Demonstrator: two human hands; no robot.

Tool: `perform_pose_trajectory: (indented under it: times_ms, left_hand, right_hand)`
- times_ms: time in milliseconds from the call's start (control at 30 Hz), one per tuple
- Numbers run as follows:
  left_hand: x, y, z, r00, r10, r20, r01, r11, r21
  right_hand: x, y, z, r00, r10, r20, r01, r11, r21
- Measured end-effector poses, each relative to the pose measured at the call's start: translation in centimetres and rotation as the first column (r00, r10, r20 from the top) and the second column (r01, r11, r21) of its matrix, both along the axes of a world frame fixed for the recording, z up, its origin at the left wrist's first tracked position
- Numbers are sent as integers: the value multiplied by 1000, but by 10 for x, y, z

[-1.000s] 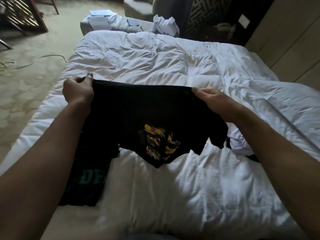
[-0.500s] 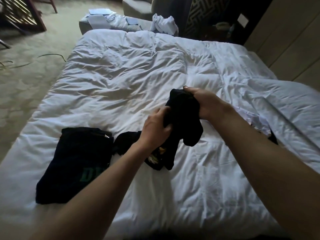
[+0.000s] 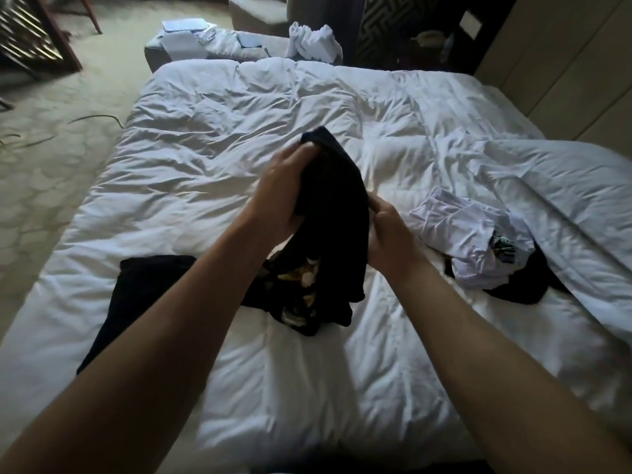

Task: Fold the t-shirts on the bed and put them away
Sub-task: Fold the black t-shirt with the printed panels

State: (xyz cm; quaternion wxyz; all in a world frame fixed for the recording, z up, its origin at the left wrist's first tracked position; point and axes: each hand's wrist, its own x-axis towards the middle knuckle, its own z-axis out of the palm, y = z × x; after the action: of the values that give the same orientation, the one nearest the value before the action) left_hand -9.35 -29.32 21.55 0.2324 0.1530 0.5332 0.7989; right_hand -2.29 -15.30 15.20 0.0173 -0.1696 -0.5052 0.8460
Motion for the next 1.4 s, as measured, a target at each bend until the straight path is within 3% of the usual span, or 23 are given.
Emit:
perform_pose_trajectory:
  times_ms: [133,200,267,300,333,400,500,567,600,633,667,700,767,833,933,1033,1100,1233,1300,1400]
  left_hand:
    - [-11,1,20,989,54,137,-75,985,154]
    - [-15,3,25,981,94,171,-132,964,230]
    - [-14,2,29,979,131,155,-161,967,198]
    - [-13,2,30,979,148,139,-171,970,173]
    - [-12,2,30,978,168,125,-186,970,156]
    - [-18,-3,31,947,279,157,-303,939,163]
    - [-45,-26,15,807,554,203,-569,822,19]
    - [-51,-44,-5,798,599,72,-564,783,-260]
    - [-48,-51,-18,812,578,-78,-544,702,-460]
    - [-43,-54,-31,817,493,-300,-562,562,-607]
    - [-32,-54,-37,774,299,-558,-630,449,-633]
    - [-22,-49,-41,683,44,-729,-662,460,-592]
    - [-12,-33,-35,585,-353,-730,-381,674,-632]
    - [-11,-24,-25,595,-470,-652,-152,730,-666]
    - [-19,-21,-12,672,-291,-681,-269,761,-590]
    - [-15,-15,-4,588,-53,-807,-581,666,-467]
    - [0,-6,-3,543,66,-837,-692,600,-402]
    - [45,6,-17,682,295,-669,-527,833,-170]
    - [57,8,-23,715,253,-652,-481,854,-197]
    - [59,13,-33,708,47,-705,-479,766,-429]
  right_hand:
    - [21,-13,-23,997,-52,-55,48,996,-77]
    - [29,-29,-38,996,14,-87,3,982,190]
    - [27,-46,-58,999,51,-1,-40,791,611]
    - [23,-55,-66,1000,-9,9,-1,682,732]
    - [20,-58,-73,997,-83,5,51,656,753]
    - [18,-54,-76,986,-166,-27,140,722,677]
    - [19,-31,-65,989,-146,-33,131,731,669]
    - [15,-10,-39,995,-91,-39,92,707,702]
    - [10,-1,-22,999,-32,-33,45,680,731]
    - [6,7,-2,999,45,-23,-10,632,775]
    - [1,9,18,991,131,-6,-70,566,822]
    - [-3,9,38,977,215,15,-125,510,851]
    - [-12,7,68,945,322,63,-217,469,856]
    - [-15,6,87,931,349,103,-276,492,826]
    - [-12,10,100,952,278,126,-274,596,755]
    - [-5,10,101,965,236,115,-252,709,659]
    - [-2,4,102,960,264,88,-264,764,588]
    - [-4,-5,117,992,122,27,-116,808,577]
    - [-7,-6,124,1000,-20,-1,17,785,619]
    - [-7,-10,134,994,-106,-22,92,716,692]
